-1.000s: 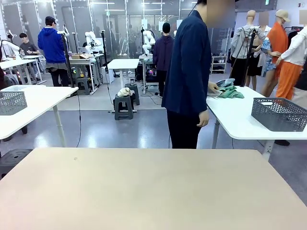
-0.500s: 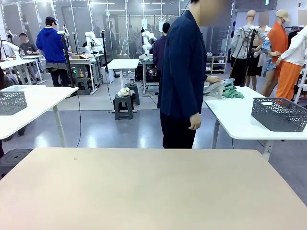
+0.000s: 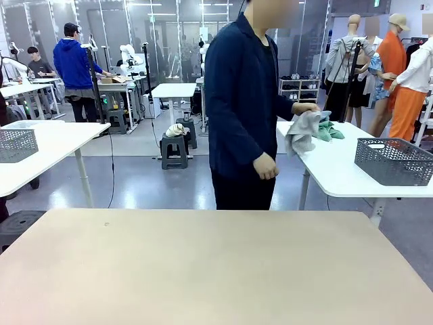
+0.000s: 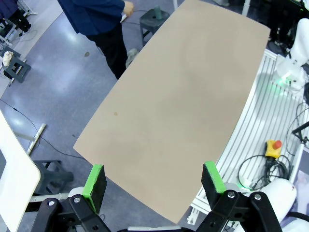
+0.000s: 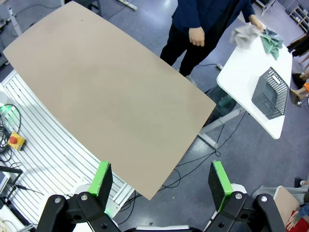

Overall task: Fold the towels and place them in the basket.
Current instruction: When a person lays out a Towel with hook on the table, fold it in half twice.

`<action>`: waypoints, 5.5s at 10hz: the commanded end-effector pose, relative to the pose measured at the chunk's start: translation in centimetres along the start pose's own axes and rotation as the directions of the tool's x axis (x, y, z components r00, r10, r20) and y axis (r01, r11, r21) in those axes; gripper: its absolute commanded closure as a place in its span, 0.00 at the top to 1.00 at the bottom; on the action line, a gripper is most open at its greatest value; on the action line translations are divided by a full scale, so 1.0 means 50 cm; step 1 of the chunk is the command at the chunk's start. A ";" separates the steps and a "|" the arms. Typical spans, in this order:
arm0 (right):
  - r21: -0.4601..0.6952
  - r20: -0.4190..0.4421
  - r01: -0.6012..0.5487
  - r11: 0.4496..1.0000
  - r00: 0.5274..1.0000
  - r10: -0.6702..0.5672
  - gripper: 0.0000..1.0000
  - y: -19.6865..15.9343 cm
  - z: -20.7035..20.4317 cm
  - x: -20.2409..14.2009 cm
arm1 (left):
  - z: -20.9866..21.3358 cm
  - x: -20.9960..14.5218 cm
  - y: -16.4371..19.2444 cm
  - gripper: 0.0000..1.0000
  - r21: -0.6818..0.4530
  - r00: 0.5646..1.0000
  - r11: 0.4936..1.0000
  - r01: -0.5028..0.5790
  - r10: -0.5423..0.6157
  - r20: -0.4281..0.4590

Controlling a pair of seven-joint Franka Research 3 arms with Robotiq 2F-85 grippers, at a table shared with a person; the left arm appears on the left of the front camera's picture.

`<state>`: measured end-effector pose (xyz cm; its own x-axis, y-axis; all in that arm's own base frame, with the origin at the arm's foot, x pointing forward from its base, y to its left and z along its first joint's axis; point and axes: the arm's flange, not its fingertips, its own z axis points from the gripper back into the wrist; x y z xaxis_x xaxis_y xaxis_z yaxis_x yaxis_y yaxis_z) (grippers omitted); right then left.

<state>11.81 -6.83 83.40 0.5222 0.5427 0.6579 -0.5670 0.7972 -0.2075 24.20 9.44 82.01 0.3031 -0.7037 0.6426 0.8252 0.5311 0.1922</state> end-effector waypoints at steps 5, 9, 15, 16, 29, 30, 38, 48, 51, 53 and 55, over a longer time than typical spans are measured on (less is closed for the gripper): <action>-0.005 0.010 -0.002 1.000 1.000 0.002 1.00 0.004 0.011 -0.007 | 0.000 0.001 -0.001 1.00 -0.005 1.000 1.000 0.007 -0.007 0.007; -0.005 0.010 -0.002 1.000 1.000 0.002 1.00 0.004 0.011 -0.007 | 0.000 0.001 -0.001 1.00 -0.005 1.000 1.000 0.007 -0.007 0.007; -0.005 0.010 -0.002 1.000 1.000 0.002 1.00 0.004 0.011 -0.007 | 0.000 0.001 -0.001 1.00 -0.005 1.000 1.000 0.007 -0.007 0.007; -0.005 0.010 -0.002 1.000 1.000 0.002 1.00 0.004 0.011 -0.007 | 0.000 0.001 -0.001 1.00 -0.005 1.000 1.000 0.007 -0.007 0.007; -0.005 0.010 -0.002 1.000 1.000 0.002 1.00 0.004 0.011 -0.007 | 0.000 0.001 -0.001 1.00 -0.005 1.000 1.000 0.007 -0.007 0.007; -0.005 0.010 -0.002 1.000 1.000 0.002 1.00 0.004 0.011 -0.007 | 0.000 0.001 -0.001 1.00 -0.005 1.000 1.000 0.007 -0.007 0.007; -0.005 0.010 -0.002 1.000 1.000 0.002 1.00 0.004 0.011 -0.007 | 0.000 0.001 -0.001 1.00 -0.005 1.000 1.000 0.007 -0.007 0.007; -0.005 0.010 -0.002 1.000 1.000 0.002 1.00 0.004 0.011 -0.007 | 0.000 0.001 -0.001 1.00 -0.005 1.000 1.000 0.007 -0.007 0.007; -0.005 0.010 -0.002 1.000 1.000 0.002 1.00 0.004 0.011 -0.007 | 0.000 0.001 -0.001 1.00 -0.005 1.000 1.000 0.007 -0.007 0.007; -0.005 0.010 -0.002 1.000 1.000 0.002 1.00 0.004 0.011 -0.007 | 0.000 0.001 -0.001 1.00 -0.005 1.000 1.000 0.007 -0.007 0.007; -0.005 0.010 -0.002 1.000 1.000 0.002 1.00 0.004 0.011 -0.007 | 0.000 0.001 -0.001 1.00 -0.005 1.000 1.000 0.007 -0.007 0.007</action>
<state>11.81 -6.83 83.40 0.5222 0.5427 0.6579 -0.5670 0.7972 -0.2075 24.20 9.44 82.01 0.3032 -0.7037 0.6426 0.8252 0.5311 0.1922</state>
